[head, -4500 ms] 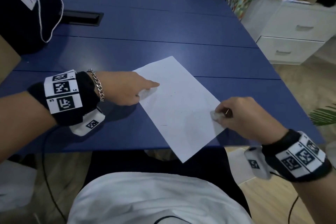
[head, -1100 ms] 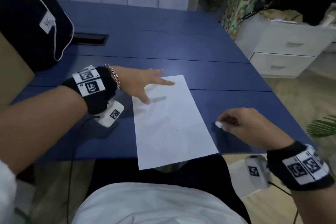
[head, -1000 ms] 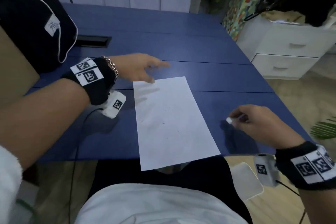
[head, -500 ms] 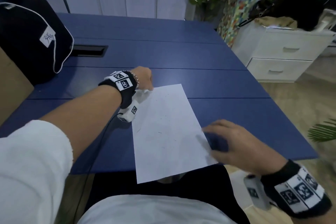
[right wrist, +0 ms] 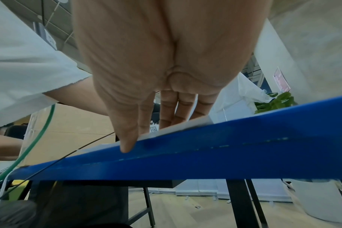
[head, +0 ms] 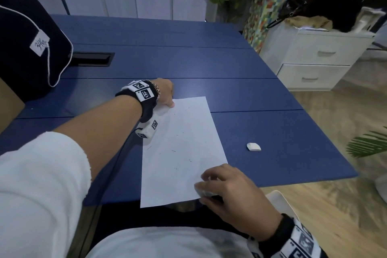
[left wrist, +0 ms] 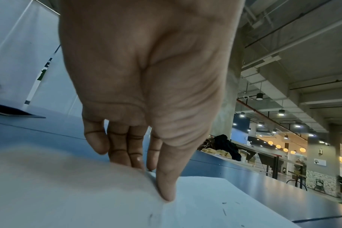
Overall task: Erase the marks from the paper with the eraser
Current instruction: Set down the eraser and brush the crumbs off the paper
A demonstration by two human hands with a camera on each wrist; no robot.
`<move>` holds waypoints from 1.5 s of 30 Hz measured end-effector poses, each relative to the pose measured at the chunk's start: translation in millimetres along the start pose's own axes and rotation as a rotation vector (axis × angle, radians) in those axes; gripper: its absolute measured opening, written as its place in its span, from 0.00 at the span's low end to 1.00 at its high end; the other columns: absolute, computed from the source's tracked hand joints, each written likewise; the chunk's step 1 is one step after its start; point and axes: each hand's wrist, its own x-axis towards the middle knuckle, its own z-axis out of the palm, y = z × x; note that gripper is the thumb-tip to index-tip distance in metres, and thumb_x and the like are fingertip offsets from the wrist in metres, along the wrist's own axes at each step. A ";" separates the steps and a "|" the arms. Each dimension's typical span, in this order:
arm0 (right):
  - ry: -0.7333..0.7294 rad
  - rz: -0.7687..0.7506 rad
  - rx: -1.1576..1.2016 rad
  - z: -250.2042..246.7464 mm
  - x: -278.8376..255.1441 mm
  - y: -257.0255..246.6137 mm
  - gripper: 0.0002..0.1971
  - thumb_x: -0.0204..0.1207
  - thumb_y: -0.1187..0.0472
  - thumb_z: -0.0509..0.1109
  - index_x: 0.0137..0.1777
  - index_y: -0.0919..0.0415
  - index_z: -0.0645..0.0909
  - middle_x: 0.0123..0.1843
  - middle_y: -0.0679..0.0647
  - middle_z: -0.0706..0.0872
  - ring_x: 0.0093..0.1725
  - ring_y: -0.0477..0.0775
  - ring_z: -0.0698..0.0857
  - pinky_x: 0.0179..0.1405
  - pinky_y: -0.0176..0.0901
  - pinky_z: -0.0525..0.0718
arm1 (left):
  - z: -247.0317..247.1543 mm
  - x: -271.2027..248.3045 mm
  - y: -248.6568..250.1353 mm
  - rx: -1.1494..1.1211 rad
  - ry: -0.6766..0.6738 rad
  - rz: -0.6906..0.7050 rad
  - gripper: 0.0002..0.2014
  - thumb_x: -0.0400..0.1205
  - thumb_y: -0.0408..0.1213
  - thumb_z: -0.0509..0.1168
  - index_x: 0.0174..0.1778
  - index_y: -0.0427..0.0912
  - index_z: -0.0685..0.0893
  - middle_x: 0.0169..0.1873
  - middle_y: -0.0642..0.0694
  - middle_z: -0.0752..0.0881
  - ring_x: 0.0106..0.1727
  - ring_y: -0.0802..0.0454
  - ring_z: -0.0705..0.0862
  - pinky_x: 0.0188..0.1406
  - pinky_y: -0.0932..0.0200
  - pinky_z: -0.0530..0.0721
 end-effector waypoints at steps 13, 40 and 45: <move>0.114 0.007 -0.021 12.6 -5.3 0.1 0.17 0.77 0.53 0.78 0.64 0.37 0.87 0.61 0.36 0.86 0.59 0.44 0.85 0.55 0.40 0.84 | -17.6 -9.6 -18.2 -0.129 -0.086 0.015 0.20 0.83 0.49 0.77 0.69 0.50 0.84 0.64 0.45 0.86 0.61 0.44 0.84 0.60 0.53 0.82; 0.555 0.348 0.262 -9.7 -55.6 39.0 0.18 0.76 0.69 0.81 0.56 0.44 0.96 0.56 0.45 0.81 0.58 0.48 0.82 0.59 0.39 0.81 | 14.2 -79.3 -56.3 -0.812 -0.443 -0.022 0.25 0.76 0.26 0.78 0.69 0.31 0.82 0.63 0.27 0.91 0.57 0.31 0.93 0.57 0.39 0.91; 0.534 0.492 0.799 -24.9 -57.2 31.3 0.16 0.87 0.69 0.71 0.60 0.49 0.94 0.38 0.47 0.89 0.36 0.46 0.84 0.38 0.29 0.82 | 40.3 -127.4 -84.3 -1.051 -0.424 -0.043 0.33 0.72 0.29 0.80 0.74 0.32 0.80 0.66 0.29 0.90 0.71 0.21 0.86 0.77 0.24 0.79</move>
